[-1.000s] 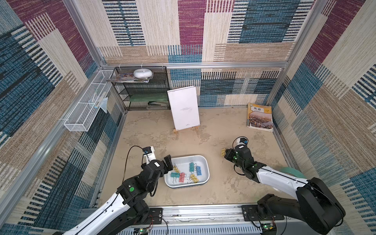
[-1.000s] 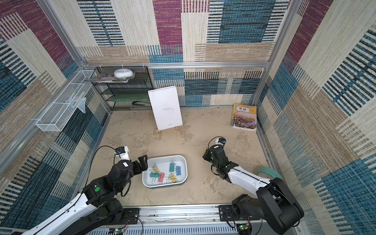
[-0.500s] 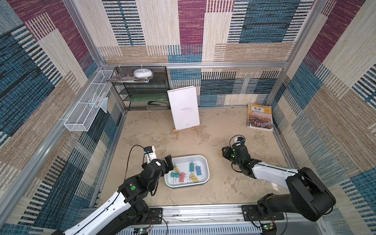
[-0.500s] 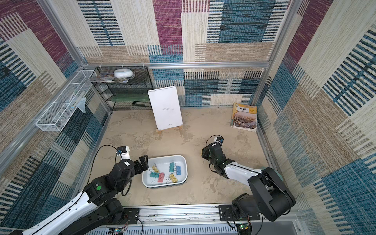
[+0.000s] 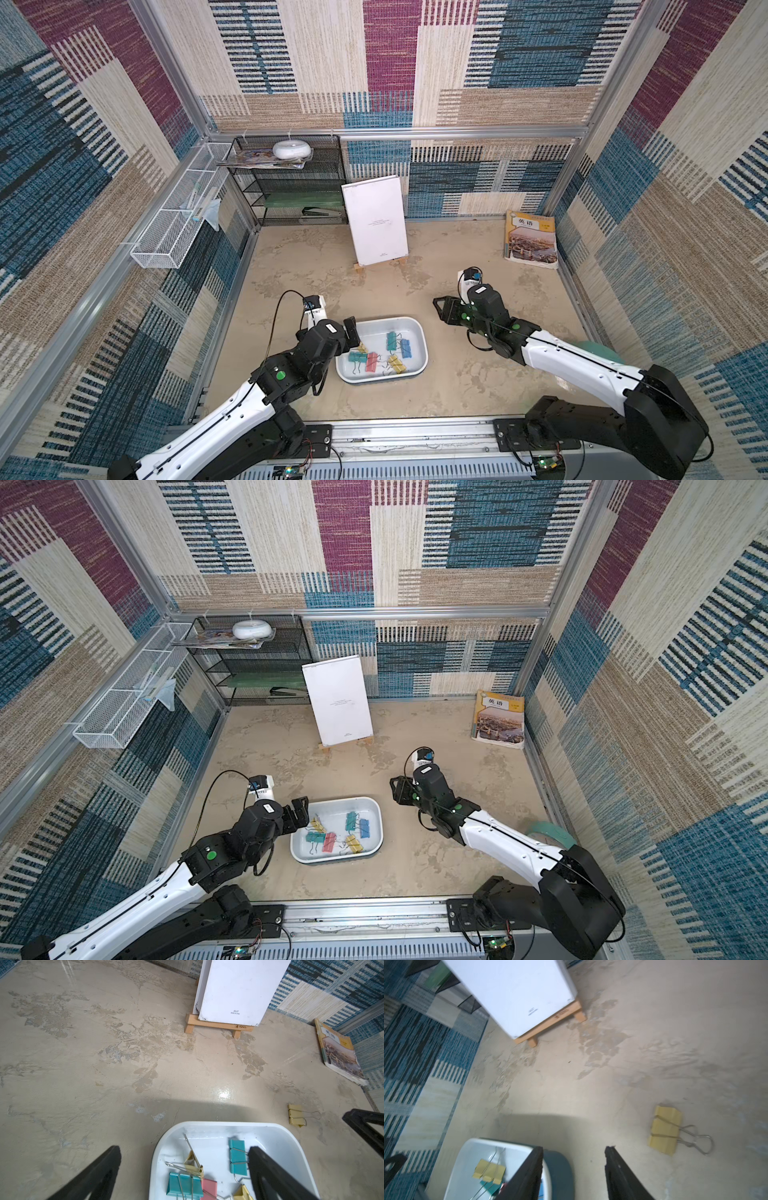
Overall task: Take out the binder clips from the storage box
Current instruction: Pick up the binder clip from the storage box.
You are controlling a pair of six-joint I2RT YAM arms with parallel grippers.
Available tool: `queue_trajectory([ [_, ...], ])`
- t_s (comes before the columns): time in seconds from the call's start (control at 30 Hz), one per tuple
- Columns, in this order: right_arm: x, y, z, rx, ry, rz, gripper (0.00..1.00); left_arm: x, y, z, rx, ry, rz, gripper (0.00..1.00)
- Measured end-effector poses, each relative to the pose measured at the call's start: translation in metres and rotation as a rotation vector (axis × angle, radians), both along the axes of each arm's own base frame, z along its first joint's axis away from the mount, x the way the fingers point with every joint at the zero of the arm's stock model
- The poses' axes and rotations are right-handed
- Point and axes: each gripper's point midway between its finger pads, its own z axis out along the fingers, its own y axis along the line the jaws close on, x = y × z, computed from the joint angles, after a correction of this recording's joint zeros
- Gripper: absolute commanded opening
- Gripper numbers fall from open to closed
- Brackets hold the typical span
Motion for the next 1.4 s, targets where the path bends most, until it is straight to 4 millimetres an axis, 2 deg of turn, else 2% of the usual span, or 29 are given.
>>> queue_trajectory([
  [0.07, -0.01, 0.02, 0.008, -0.013, -0.014, 0.069, 0.49, 0.001, -0.002, 0.001, -0.003, -0.002, -0.003, 0.99],
  [0.13, -0.019, 0.04, 0.006, -0.035, -0.002, 0.137, 0.47, -0.001, -0.003, 0.002, -0.007, -0.005, -0.01, 0.99],
  [0.37, -0.036, 0.088, -0.033, -0.122, 0.107, 0.285, 0.42, -0.013, -0.001, 0.01, -0.043, -0.019, -0.026, 0.99],
  [0.53, -0.043, 0.109, -0.055, -0.163, 0.167, 0.347, 0.4, -0.025, 0.0, 0.008, -0.068, -0.013, -0.042, 0.99],
  [0.67, -0.047, 0.113, -0.065, -0.184, 0.201, 0.366, 0.39, -0.034, -0.005, 0.001, -0.093, 0.022, -0.082, 0.99],
  [0.87, -0.05, 0.108, -0.071, -0.212, 0.223, 0.36, 0.38, -0.041, -0.015, -0.001, -0.125, 0.045, -0.138, 0.99],
  [1.0, -0.054, 0.104, -0.078, -0.23, 0.242, 0.36, 0.34, -0.045, -0.015, -0.005, -0.124, 0.059, -0.142, 0.99],
  [1.2, -0.055, 0.103, -0.082, -0.235, 0.251, 0.359, 0.23, -0.046, -0.013, -0.005, -0.121, 0.061, -0.141, 0.99],
  [1.4, -0.054, 0.107, -0.084, -0.228, 0.262, 0.366, 0.07, -0.048, -0.011, -0.007, -0.113, 0.066, -0.14, 0.99],
])
